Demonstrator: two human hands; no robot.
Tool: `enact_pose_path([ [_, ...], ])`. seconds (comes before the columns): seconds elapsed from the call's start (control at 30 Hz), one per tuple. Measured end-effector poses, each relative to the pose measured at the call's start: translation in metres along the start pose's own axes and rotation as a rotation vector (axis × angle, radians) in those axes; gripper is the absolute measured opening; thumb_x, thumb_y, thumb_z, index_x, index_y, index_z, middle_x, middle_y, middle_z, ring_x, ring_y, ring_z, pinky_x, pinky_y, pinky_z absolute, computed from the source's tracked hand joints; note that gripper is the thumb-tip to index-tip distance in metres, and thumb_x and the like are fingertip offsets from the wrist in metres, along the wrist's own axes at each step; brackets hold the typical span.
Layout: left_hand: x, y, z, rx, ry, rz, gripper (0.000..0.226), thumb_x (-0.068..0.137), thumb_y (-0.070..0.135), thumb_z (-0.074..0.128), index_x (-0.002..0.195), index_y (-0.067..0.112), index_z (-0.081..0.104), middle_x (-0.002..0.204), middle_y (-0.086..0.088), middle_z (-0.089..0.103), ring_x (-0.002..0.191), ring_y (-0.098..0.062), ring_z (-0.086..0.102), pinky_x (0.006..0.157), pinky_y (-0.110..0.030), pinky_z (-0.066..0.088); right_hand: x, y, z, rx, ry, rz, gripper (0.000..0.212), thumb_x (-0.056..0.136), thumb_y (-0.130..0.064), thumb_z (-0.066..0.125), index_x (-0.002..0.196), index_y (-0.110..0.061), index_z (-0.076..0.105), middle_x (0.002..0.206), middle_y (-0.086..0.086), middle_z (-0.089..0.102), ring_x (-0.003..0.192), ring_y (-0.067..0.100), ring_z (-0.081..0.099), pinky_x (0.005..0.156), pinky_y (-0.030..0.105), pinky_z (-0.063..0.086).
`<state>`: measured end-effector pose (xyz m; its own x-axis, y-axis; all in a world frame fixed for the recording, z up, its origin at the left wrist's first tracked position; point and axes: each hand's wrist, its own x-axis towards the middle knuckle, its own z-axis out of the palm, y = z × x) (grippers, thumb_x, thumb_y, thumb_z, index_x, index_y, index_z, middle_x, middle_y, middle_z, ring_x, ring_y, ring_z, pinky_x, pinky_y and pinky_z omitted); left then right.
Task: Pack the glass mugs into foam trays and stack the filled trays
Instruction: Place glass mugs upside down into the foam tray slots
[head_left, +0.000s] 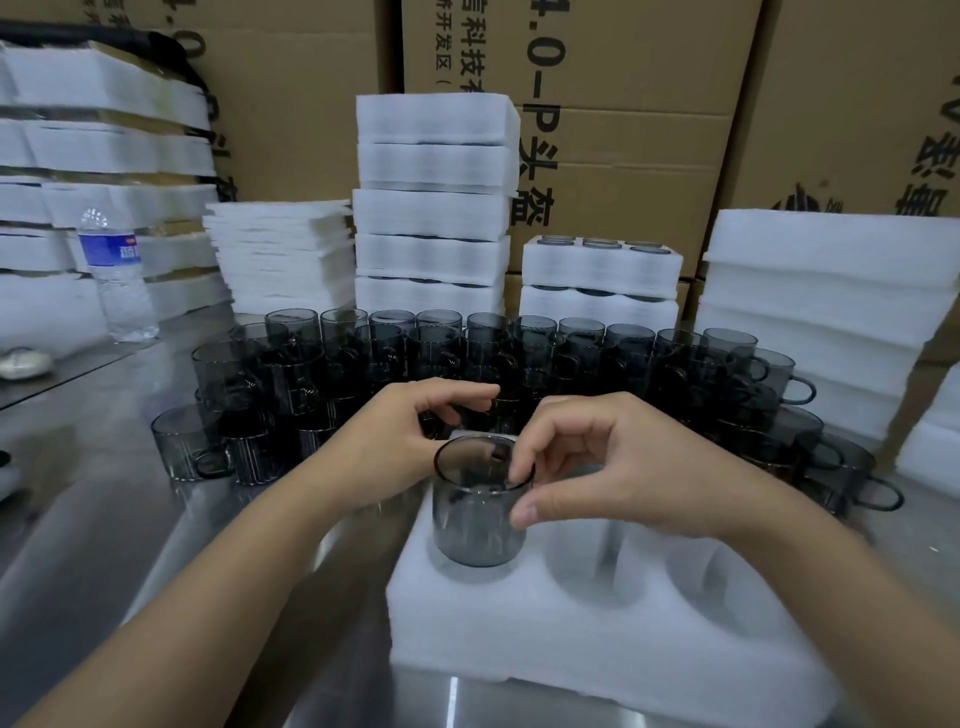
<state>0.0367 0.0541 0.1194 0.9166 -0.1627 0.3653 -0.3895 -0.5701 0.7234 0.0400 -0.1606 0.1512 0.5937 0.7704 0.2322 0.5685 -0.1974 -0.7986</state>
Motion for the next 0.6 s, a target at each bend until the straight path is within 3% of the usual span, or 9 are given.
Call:
enact_pose_path([
  [0.17, 0.0008, -0.0007, 0.0005, -0.062, 0.058, 0.014, 0.042, 0.062, 0.048, 0.070, 0.103, 0.042, 0.066, 0.098, 0.020, 0.071, 0.090, 0.001, 0.062, 0.074, -0.008, 0.044, -0.0006, 0.0004, 0.0037, -0.033, -0.084, -0.014, 0.015, 0.068, -0.017, 0.085, 0.076, -0.021, 0.072, 0.084, 0.001, 0.064, 0.080, 0.024, 0.064, 0.079, 0.041, 0.055],
  [0.33, -0.0014, 0.0019, 0.0023, -0.118, 0.008, 0.009, 0.039, 0.068, 0.053, 0.063, 0.104, 0.038, 0.068, 0.100, 0.018, 0.072, 0.097, 0.003, 0.064, 0.078, -0.009, 0.046, -0.0022, -0.0002, 0.0000, -0.016, -0.128, -0.026, 0.009, 0.070, -0.020, 0.080, 0.073, -0.021, 0.072, 0.082, 0.004, 0.062, 0.076, 0.022, 0.061, 0.080, 0.043, 0.052],
  [0.47, -0.0027, 0.0023, 0.0002, -0.102, -0.083, 0.013, 0.046, 0.073, 0.053, 0.067, 0.113, 0.030, 0.068, 0.107, 0.013, 0.071, 0.105, -0.003, 0.063, 0.092, -0.022, 0.048, -0.0019, 0.0005, -0.0029, 0.093, -0.071, -0.069, 0.006, 0.073, -0.019, 0.077, 0.075, -0.021, 0.072, 0.077, -0.001, 0.066, 0.074, 0.013, 0.059, 0.073, 0.032, 0.050],
  [0.6, -0.0033, 0.0042, 0.0012, -0.097, -0.127, 0.017, 0.036, 0.070, 0.047, 0.070, 0.104, 0.038, 0.070, 0.104, 0.016, 0.071, 0.101, -0.002, 0.064, 0.088, -0.019, 0.048, 0.0024, 0.0083, -0.0021, 0.066, 0.093, -0.033, 0.006, 0.084, -0.016, 0.070, 0.088, -0.021, 0.072, 0.078, 0.005, 0.066, 0.070, 0.009, 0.058, 0.066, 0.023, 0.050],
])
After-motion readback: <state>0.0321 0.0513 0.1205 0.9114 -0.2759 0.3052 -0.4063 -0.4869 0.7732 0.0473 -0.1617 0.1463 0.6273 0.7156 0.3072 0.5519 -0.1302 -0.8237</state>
